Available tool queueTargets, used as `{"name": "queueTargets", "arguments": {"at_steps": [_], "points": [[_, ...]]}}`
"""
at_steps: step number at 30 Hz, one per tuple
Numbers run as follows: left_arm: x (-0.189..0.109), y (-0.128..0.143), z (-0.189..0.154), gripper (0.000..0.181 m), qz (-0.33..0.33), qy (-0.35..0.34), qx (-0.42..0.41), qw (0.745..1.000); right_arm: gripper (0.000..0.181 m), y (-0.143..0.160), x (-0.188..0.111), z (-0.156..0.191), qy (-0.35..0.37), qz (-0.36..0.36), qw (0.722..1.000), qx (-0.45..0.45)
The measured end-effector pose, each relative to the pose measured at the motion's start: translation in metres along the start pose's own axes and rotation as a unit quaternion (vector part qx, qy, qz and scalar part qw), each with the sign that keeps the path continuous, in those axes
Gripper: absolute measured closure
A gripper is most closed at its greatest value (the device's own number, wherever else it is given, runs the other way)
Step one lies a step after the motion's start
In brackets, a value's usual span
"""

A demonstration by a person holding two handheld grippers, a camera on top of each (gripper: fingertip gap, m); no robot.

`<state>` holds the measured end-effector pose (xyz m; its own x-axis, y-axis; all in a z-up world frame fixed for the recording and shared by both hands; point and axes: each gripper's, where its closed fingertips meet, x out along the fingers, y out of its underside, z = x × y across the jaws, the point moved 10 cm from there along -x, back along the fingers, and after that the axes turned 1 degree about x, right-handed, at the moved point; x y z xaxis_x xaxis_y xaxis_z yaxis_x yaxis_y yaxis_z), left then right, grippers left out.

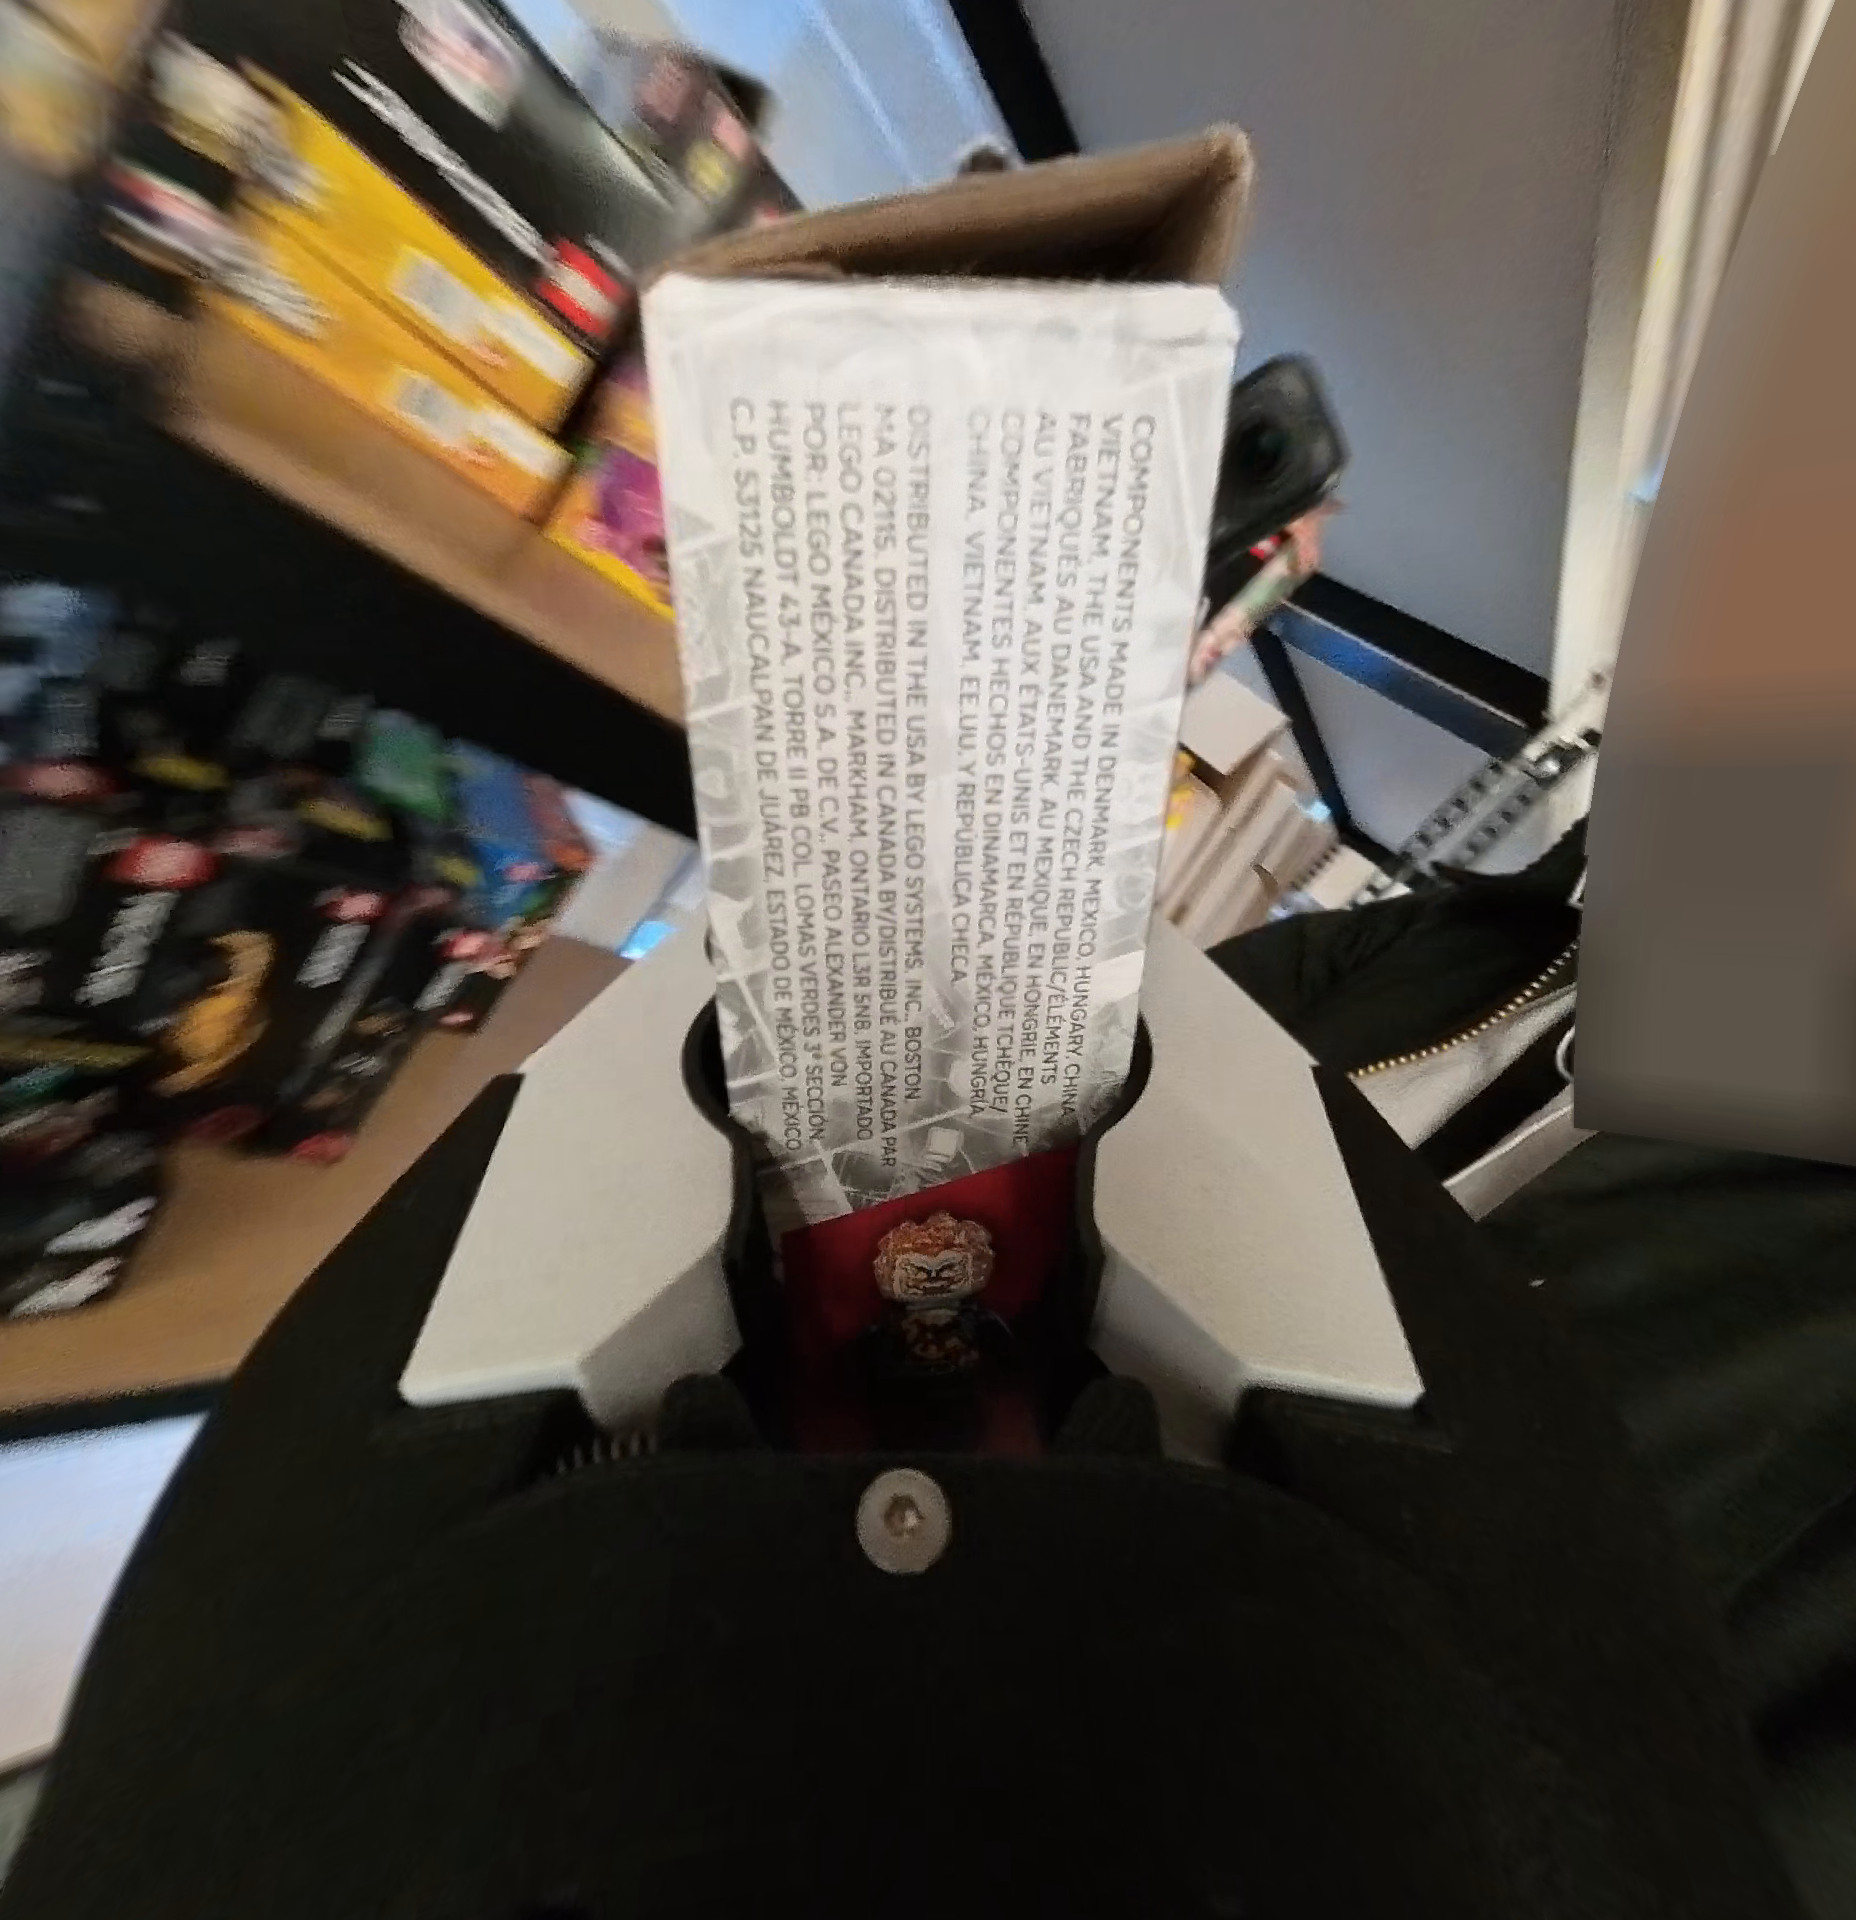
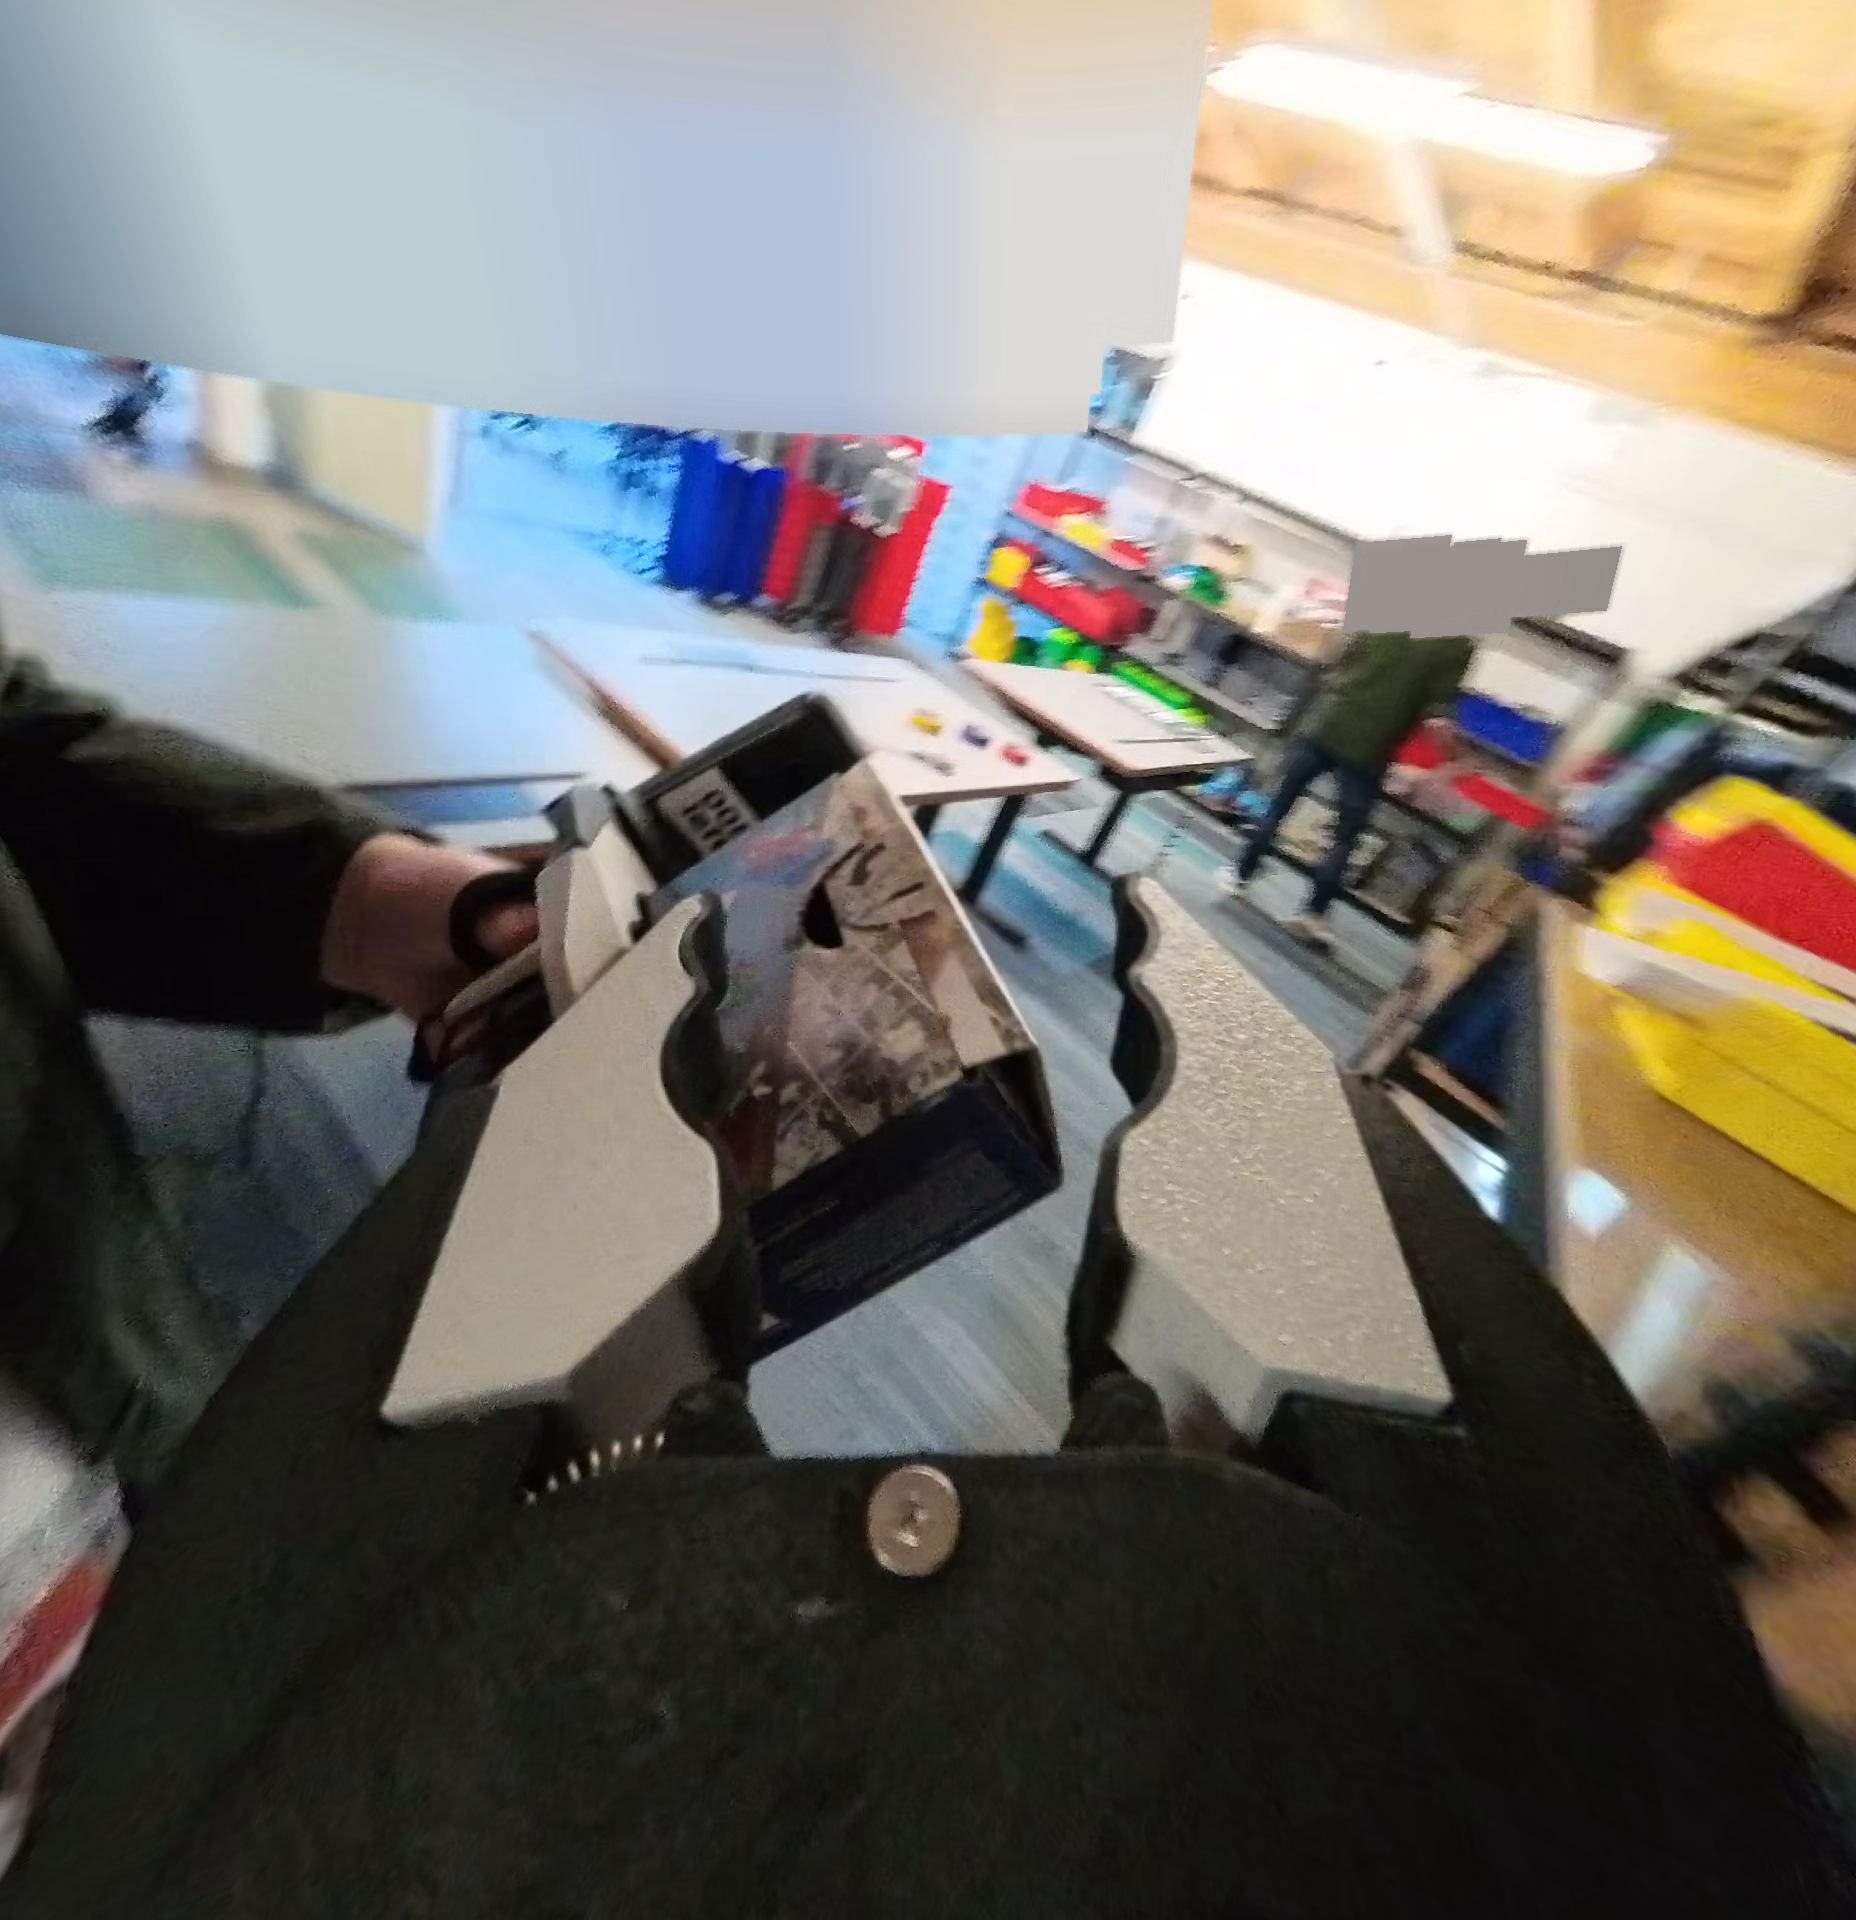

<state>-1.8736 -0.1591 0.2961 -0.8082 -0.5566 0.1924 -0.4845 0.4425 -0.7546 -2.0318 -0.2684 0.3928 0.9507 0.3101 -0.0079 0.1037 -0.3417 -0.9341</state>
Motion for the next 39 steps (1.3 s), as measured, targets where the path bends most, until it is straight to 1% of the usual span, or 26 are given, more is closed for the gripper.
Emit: {"name": "queueTargets", "arguments": {"at_steps": [2,3,4,5,6,8,10,12,14,16,17,19,21,23,25,29,34,37,39], "points": [[-0.05,-0.008,0.001,0.117,-0.015,-0.026,0.003,1.0,0.116,0.008,0.063,0.001,-0.084,0.027,0.996,-0.011],[-0.077,-0.013,0.001,0.117,-0.021,-0.04,0.004,0.999,0.117,0.013,0.095,0.002,-0.118,0.038,0.992,-0.009],[-0.107,-0.018,0.002,0.117,-0.025,-0.061,0.007,0.998,0.122,0.019,0.126,0.001,-0.138,0.044,0.989,-0.002],[-0.138,-0.023,0.004,0.117,-0.031,-0.082,0.011,0.996,0.137,0.023,0.156,0.0,-0.165,0.054,0.985,-0.002],[-0.168,-0.029,0.004,0.118,-0.045,-0.094,0.01,0.995,0.142,0.025,0.186,0.0,-0.182,0.05,0.982,0.002],[-0.224,-0.039,0.003,0.118,-0.07,-0.098,-0.007,0.993,0.144,0.028,0.248,0.002,-0.208,0.032,0.978,0.008],[-0.274,-0.046,0.004,0.119,-0.091,-0.119,-0.018,0.989,0.143,0.031,0.304,0.003,-0.232,0.04,0.972,-0.006],[-0.316,-0.055,0.006,0.119,-0.113,-0.136,-0.025,0.984,0.141,0.034,0.354,0.003,-0.247,0.04,0.968,-0.021],[-0.351,-0.066,0.01,0.118,-0.128,-0.147,-0.029,0.98,0.139,0.036,0.395,0.0,-0.26,0.04,0.964,-0.027],[-0.378,-0.077,0.019,0.119,-0.132,-0.153,-0.033,0.979,0.139,0.037,0.429,-0.009,-0.268,0.051,0.961,-0.048],[-0.389,-0.084,0.025,0.119,-0.135,-0.151,-0.036,0.979,0.136,0.036,0.445,-0.014,-0.277,0.052,0.958,-0.056],[-0.407,-0.098,0.038,0.119,-0.139,-0.144,-0.04,0.979,0.122,0.038,0.474,-0.026,-0.311,0.058,0.946,-0.069],[-0.423,-0.114,0.055,0.119,-0.15,-0.149,-0.038,0.977,0.122,0.044,0.503,-0.042,-0.344,0.075,0.933,-0.07],[-0.439,-0.13,0.075,0.119,-0.165,-0.153,-0.04,0.974,0.123,0.054,0.53,-0.064,-0.357,0.075,0.928,-0.075],[-0.454,-0.148,0.098,0.119,-0.183,-0.158,-0.045,0.969,0.127,0.068,0.556,-0.088,-0.366,0.076,0.924,-0.081],[-0.482,-0.186,0.146,0.119,-0.221,-0.168,-0.042,0.96,0.13,0.093,0.611,-0.143,-0.405,0.061,0.91,-0.069],[-0.525,-0.24,0.2,0.119,-0.264,-0.22,-0.032,0.938,0.134,0.123,0.696,-0.214,-0.457,0.046,0.887,-0.049],[-0.552,-0.262,0.228,0.119,-0.29,-0.26,-0.016,0.921,0.135,0.143,0.747,-0.244,-0.491,0.026,0.87,-0.021],[-0.571,-0.27,0.241,0.119,-0.318,-0.282,-0.011,0.905,0.137,0.156,0.782,-0.259,-0.51,0.007,0.86,0.007]]}}
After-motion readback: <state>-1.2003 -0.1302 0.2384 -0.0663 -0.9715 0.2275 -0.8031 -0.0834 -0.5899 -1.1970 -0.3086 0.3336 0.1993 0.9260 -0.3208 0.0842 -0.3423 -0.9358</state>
